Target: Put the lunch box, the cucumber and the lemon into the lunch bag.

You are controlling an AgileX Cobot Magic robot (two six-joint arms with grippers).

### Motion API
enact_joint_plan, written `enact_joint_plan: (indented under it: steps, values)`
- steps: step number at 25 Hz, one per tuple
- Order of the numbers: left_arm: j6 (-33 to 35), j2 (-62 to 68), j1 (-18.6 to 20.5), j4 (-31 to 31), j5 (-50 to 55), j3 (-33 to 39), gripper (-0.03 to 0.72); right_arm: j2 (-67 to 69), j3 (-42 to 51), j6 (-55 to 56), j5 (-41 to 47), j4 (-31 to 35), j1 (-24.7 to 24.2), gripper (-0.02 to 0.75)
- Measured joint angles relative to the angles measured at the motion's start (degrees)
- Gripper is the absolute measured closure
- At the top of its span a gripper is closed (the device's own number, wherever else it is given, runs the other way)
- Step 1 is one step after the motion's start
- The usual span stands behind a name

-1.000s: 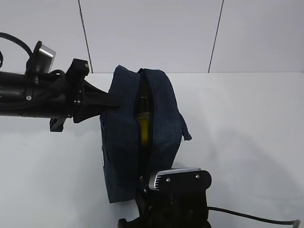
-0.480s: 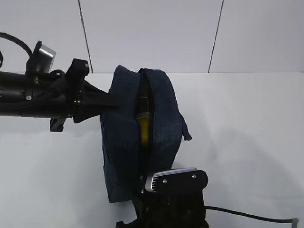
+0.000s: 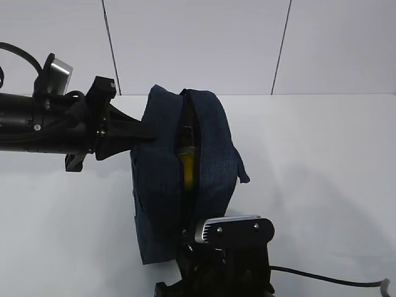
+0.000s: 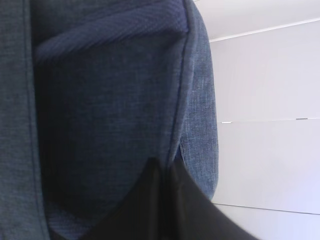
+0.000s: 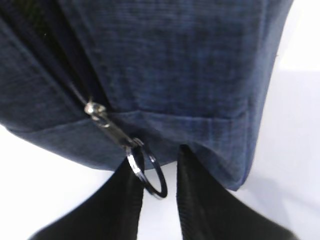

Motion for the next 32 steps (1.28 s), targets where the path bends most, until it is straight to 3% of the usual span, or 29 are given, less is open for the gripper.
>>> enact_joint_plan:
  steps: [6,24,29,32]
  values:
    - [0.00,0.00,0.00,0.00,0.00,0.00,0.694,0.00,0.00,0.14,-0.68,-3.01,0.00,0.550]
    - [0.00,0.00,0.00,0.00,0.02,0.00,0.694,0.00,0.00,0.39,-0.78,-0.71,0.00,0.556]
    - [0.00,0.00,0.00,0.00,0.02,0.00,0.694,0.00,0.00,0.48,-0.89,-0.71,0.00,0.711]
    - [0.00,0.00,0.00,0.00,0.13,0.00,0.694,0.00,0.00,0.48,-1.00,-0.82,0.00,0.730]
